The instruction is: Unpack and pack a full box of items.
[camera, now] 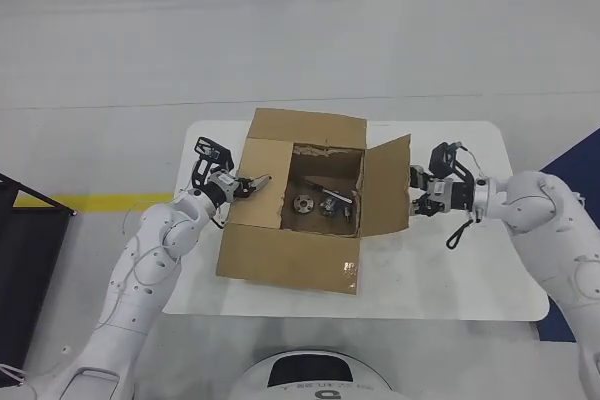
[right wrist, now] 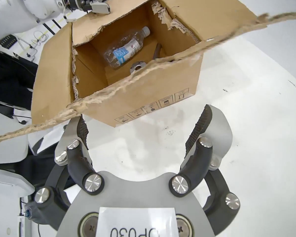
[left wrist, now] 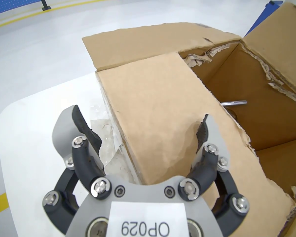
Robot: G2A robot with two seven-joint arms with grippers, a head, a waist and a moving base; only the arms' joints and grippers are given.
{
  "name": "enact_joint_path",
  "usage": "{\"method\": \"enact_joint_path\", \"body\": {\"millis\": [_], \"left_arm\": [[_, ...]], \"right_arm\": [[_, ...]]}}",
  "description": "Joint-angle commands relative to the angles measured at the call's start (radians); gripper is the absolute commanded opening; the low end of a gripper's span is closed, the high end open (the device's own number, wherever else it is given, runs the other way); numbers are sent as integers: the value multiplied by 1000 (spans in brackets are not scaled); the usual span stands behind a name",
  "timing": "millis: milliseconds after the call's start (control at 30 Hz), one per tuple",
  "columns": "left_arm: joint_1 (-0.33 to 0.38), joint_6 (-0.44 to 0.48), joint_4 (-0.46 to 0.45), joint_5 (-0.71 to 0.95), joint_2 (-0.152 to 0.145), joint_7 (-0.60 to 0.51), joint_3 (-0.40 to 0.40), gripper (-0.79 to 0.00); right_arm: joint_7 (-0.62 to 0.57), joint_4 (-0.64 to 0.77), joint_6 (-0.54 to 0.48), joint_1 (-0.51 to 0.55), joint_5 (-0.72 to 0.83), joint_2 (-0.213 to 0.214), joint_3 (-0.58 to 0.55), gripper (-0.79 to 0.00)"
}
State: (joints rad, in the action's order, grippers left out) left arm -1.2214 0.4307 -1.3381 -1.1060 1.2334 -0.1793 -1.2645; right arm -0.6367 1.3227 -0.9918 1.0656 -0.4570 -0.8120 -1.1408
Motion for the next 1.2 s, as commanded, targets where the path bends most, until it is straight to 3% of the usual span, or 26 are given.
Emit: {"method": "enact_joint_path", "body": {"millis": [0,100,400,533,767,1033,1167], "left_arm": [[0,0,0,0,0,0,0,0],[0,0,0,0,0,0,0,0],[0,0,0,0,0,0,0,0],[0,0,0,0,0,0,0,0],[0,0,0,0,0,0,0,0],[0,0,0,0,0,0,0,0],[0,0,0,0,0,0,0,0]], "right_arm": [[37,50,76,6,-80,-8,18,0],[75,111,159,11,-148,-20,46,0],[122,258,264,51,-160,-23,29,0],[149,346,433,94,-300,-29,45,0],[158,386,628,107,-454,-51,108,0],[43,339,709,47,-419,-80,155,0],[49,340,716,32,-385,-90,158,0]]}}
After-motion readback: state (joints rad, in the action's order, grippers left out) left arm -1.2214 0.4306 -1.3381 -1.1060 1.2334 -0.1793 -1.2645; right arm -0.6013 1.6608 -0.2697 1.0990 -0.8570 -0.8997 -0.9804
